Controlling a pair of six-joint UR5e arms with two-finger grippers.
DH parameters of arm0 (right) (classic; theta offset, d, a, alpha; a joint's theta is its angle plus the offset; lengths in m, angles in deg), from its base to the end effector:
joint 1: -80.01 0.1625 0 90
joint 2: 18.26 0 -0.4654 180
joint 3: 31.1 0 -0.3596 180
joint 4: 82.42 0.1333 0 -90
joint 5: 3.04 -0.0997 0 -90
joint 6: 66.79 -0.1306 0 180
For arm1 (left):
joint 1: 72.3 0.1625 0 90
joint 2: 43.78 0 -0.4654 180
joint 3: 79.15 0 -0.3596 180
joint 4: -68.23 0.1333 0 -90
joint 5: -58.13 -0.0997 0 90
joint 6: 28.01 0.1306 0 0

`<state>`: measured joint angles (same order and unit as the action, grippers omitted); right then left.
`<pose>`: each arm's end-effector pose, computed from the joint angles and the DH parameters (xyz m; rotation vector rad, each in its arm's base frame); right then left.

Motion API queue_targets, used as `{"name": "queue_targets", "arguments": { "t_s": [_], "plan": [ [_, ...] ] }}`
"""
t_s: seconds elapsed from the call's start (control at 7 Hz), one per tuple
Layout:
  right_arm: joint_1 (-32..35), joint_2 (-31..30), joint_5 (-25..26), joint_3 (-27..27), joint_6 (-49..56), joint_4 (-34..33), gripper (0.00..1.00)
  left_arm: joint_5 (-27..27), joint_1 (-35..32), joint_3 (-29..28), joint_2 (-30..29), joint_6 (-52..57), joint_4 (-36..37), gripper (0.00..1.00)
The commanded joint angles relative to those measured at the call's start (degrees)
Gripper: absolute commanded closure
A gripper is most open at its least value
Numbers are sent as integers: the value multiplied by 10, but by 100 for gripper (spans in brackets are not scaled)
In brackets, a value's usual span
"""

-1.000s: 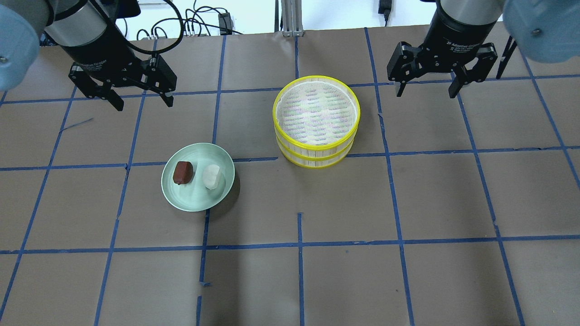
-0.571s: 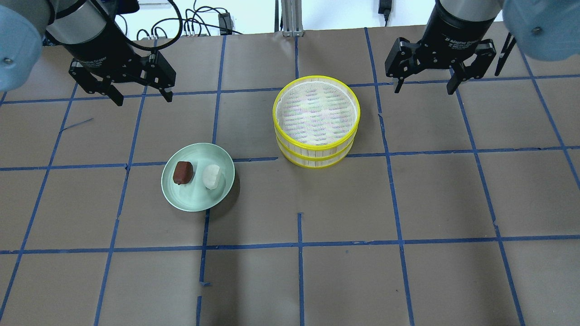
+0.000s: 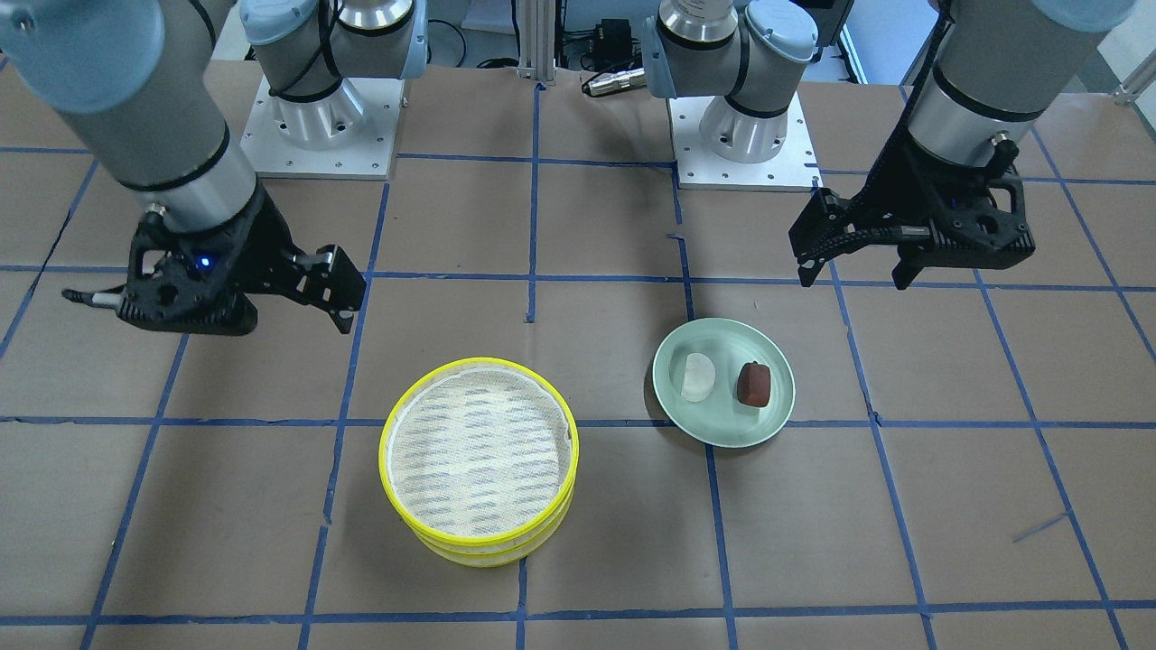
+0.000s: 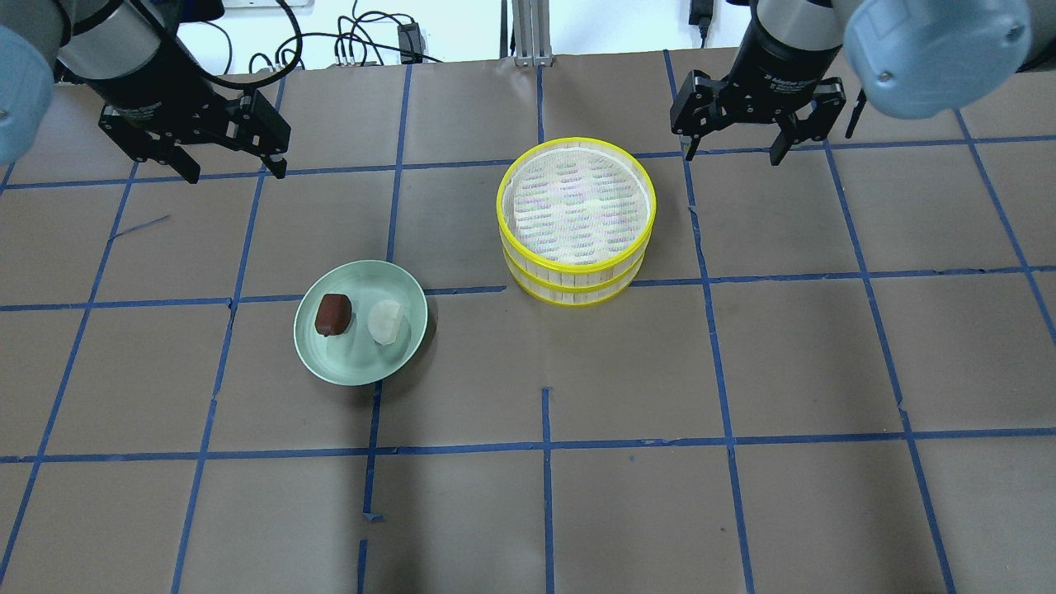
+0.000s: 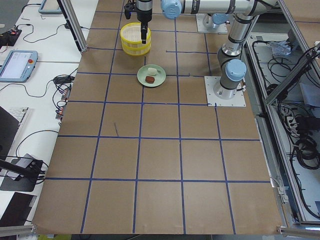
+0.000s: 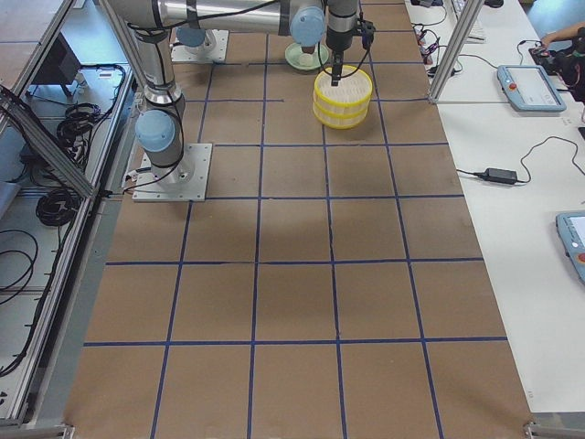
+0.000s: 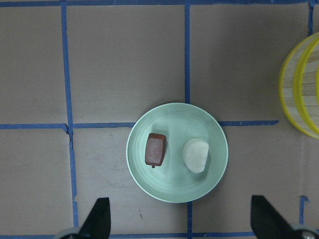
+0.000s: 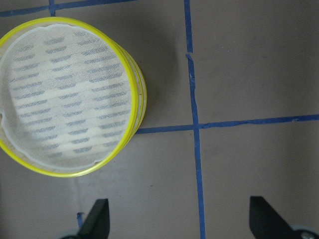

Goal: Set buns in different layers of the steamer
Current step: 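Move the right gripper to the steamer rim while the left approaches the bowl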

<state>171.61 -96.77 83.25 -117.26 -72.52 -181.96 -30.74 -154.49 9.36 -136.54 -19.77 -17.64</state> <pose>0.1571 -0.5489 0.4437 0.1091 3.0726 -0.0442 -0.0683 -0.5019 0.4940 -0.0125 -3.1279 0.0816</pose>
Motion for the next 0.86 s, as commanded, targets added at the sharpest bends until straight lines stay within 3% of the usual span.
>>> {"name": "queue_targets", "arguments": {
  "t_s": [0.0,0.29,0.57,0.71],
  "plan": [
    [24,61,1,-1,-27,-62,0,-1,13,3,-1,15,1,0],
    [40,135,0,-3,-69,-139,0,-1,14,6,-4,15,5,0],
    [40,139,6,-42,-70,-172,1,1,13,7,-4,17,5,0],
    [40,141,6,-58,-70,-204,8,-1,14,16,-3,17,2,0]
  ]
}}
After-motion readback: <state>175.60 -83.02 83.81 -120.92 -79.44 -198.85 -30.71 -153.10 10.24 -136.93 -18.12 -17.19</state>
